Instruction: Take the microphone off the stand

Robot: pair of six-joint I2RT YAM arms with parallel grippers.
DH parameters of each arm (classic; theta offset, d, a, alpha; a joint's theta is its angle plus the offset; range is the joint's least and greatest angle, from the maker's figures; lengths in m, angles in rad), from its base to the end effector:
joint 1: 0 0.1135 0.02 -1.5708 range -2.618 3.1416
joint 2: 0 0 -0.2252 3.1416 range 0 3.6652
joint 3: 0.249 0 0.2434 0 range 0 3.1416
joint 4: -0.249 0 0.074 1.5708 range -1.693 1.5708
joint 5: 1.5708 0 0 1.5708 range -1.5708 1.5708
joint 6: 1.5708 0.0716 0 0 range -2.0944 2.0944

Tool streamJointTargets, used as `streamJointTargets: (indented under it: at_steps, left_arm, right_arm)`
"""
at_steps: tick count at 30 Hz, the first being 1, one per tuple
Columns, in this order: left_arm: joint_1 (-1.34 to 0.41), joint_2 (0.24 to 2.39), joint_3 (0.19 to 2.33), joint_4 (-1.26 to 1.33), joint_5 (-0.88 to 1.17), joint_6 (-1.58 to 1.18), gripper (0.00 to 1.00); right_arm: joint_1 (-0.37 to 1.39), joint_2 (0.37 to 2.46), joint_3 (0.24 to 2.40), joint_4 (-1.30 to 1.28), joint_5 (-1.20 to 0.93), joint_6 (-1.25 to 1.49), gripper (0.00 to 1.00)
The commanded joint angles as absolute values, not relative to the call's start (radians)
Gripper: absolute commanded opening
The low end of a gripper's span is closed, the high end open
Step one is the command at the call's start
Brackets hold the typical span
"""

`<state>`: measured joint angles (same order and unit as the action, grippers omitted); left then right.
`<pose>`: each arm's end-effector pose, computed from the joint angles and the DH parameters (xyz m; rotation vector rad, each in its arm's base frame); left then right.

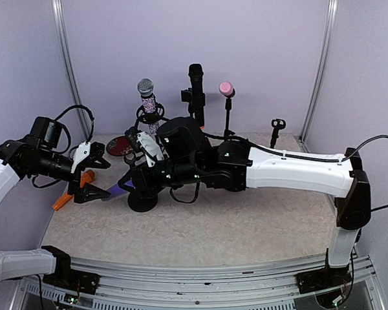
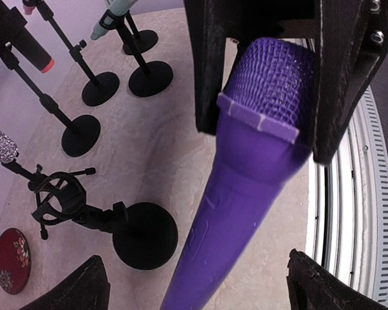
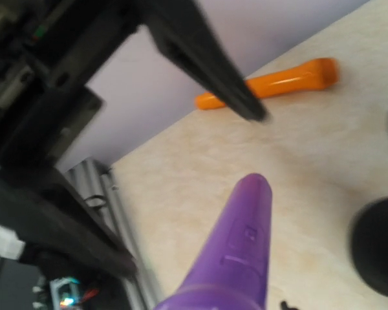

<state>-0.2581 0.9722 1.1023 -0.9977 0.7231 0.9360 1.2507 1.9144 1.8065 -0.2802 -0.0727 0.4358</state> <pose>0.1830 -0.0973 0.2922 1.4939 1.6529 -0.5179 0.1434 0.4491 0.3047 -0.9006 1.9542 1.1308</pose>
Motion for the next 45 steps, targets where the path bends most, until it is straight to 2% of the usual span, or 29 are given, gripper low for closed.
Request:
streamJointTargets:
  at_steps: [1,5,8,10,13,14,15,18,22,24,29,36,45]
  left_arm:
    - [-0.270,0.963,1.101,-1.068,0.742,1.016,0.90]
    - [-0.269,0.959,1.086,-1.076,0.734,1.033,0.81]
    - [-0.269,0.951,1.070,-1.072,0.735,1.039,0.70]
    - [-0.269,0.948,1.060,-1.056,0.739,1.029,0.55]
    - [-0.268,0.947,1.048,-1.033,0.723,1.016,0.22]
    - [-0.268,0.943,1.043,-1.025,0.713,1.012,0.12]
    - [-0.265,0.937,1.037,-1.016,0.705,1.010,0.07]
    - [-0.254,0.912,1.017,-0.989,0.666,1.005,0.06]
    - [-0.207,0.894,0.969,-0.962,0.563,1.018,0.07]
    - [-0.157,0.881,0.921,-0.935,0.498,1.051,0.07]
    - [-0.016,0.864,0.710,-0.759,0.296,1.118,0.08]
    - [0.124,0.949,0.482,-0.438,0.074,1.157,0.16]
    - [0.139,1.041,0.329,-0.158,-0.073,1.121,0.38]
  right_arm:
    - [1.243,1.964,1.924,-0.183,-0.208,0.453,0.00]
    - [1.233,1.994,1.923,-0.115,-0.260,0.503,0.00]
    - [1.232,1.996,1.906,-0.082,-0.271,0.510,0.00]
    - [1.231,1.995,1.892,-0.073,-0.275,0.515,0.00]
    - [1.228,1.985,1.869,-0.065,-0.269,0.520,0.00]
    - [1.227,1.979,1.861,-0.062,-0.268,0.520,0.02]
    - [1.225,1.976,1.854,-0.060,-0.266,0.519,0.14]
    - [1.219,1.958,1.824,-0.049,-0.253,0.516,0.39]
    - [1.194,1.908,1.761,-0.029,-0.225,0.519,0.80]
    - [1.182,1.862,1.716,-0.012,-0.198,0.514,0.90]
    - [1.162,1.786,1.635,-0.002,-0.131,0.490,0.97]
    - [1.157,1.803,1.654,-0.082,-0.015,0.451,0.98]
    - [1.155,1.970,1.841,-0.224,0.095,0.313,1.00]
